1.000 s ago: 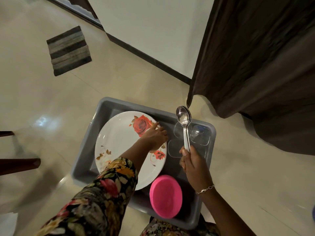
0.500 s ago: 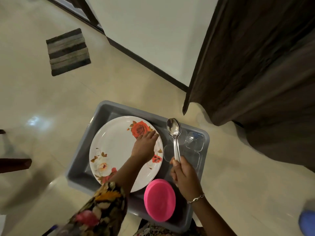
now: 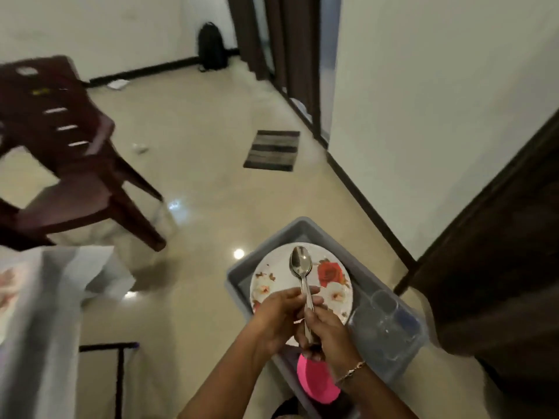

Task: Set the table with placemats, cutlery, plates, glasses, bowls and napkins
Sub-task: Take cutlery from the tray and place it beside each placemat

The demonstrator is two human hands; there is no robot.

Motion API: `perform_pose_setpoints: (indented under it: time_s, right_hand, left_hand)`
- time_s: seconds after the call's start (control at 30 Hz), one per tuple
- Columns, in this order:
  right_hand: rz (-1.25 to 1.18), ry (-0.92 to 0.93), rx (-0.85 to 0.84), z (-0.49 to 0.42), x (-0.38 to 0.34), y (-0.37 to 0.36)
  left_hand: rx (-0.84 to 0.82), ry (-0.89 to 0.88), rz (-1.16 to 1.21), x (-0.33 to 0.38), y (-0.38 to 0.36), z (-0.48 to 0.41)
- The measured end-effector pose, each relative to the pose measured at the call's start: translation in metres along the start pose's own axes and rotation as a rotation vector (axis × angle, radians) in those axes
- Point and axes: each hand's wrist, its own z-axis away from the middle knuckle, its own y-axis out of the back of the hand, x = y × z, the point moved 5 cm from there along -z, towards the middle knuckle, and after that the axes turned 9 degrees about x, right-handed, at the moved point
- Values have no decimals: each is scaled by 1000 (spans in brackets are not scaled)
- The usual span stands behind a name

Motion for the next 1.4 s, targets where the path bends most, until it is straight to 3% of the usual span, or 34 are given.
perform_pose_setpoints:
  time_s: [0.2, 0.33, 0.57, 0.7, 0.93, 1.2, 1.4]
  right_hand:
    - [217, 13, -290, 71, 5, -60]
    - [449, 30, -465, 117, 16, -107]
    - [585, 30, -640, 200, 64, -201]
    - [597, 27, -686, 246, 112, -257]
    - [630, 178, -679, 331, 204, -355]
    - [556, 167, -627, 411, 268, -440]
    - [621, 376, -601, 412, 280, -486]
  left_hand:
    - [263, -211, 242, -13, 43, 111]
    - [483, -351, 259, -34, 94, 175]
    - [713, -505, 444, -75, 179, 284]
    - [803, -536, 571, -109, 231, 345]
    - [894, -533, 768, -172, 339, 448]
    - [1039, -518, 785, -221, 447, 521]
    - [1043, -569, 848, -217, 503, 536]
